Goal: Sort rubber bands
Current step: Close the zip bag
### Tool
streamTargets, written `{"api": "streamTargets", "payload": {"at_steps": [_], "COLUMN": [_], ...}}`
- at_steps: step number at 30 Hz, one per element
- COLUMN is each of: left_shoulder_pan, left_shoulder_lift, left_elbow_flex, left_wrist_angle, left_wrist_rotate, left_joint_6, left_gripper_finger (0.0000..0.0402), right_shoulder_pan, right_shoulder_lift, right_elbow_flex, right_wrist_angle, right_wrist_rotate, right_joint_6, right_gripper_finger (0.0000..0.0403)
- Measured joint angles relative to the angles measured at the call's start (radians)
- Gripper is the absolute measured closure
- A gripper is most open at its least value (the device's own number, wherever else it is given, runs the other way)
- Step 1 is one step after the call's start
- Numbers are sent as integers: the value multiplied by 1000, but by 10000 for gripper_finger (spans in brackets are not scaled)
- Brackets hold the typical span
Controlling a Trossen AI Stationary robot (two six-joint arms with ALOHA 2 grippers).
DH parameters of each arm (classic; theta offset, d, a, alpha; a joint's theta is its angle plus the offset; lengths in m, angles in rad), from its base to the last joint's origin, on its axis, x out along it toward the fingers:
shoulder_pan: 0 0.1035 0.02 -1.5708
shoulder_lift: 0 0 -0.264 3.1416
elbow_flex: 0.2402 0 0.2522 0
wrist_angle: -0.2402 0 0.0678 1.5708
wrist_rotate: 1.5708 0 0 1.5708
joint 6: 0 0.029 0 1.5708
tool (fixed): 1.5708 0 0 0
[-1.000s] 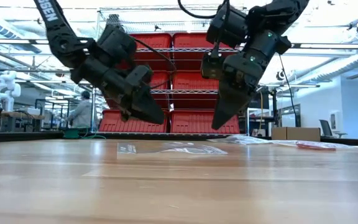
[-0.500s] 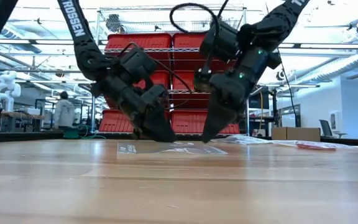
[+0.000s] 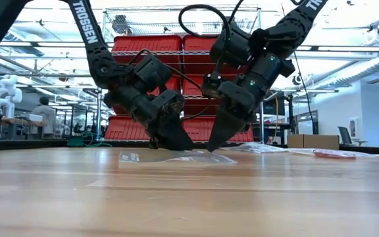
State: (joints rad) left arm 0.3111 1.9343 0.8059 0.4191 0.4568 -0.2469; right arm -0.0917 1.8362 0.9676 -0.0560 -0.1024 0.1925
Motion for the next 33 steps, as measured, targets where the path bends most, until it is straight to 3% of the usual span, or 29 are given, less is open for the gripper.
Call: {"api": "streamTargets", "payload": {"at_steps": [4, 10, 22, 25, 28, 33], "left_shoulder_pan": [-3, -6, -7, -6, -6, -6], "left_shoulder_lift": [1, 2, -81, -135, -180, -249], "left_elbow_flex": [-1, -3, -9, -7, -8, -7], "left_wrist_angle": [-7, -17, -80, -154, -234, -264], "left_wrist_rotate": [-1, 3, -47, -111, -170, -201], "left_joint_6": [26, 82, 136, 176, 205, 229], "left_gripper_finger": [298, 391, 399, 400, 400, 401], "right_shoulder_pan": [-4, -18, -26, -8, 22, 27], "right_shoulder_lift": [0, 0, -57, -96, -134, -161], "right_elbow_flex": [0, 0, 1, -1, -64, -294], "right_wrist_angle": [1, 32, 23, 35, 148, 533], "right_wrist_rotate": [2, 1, 92, 214, 339, 289], "right_joint_6": [-13, -14, -28, -58, -64, 28], "right_gripper_finger": [403, 403, 403, 403, 403, 403]}}
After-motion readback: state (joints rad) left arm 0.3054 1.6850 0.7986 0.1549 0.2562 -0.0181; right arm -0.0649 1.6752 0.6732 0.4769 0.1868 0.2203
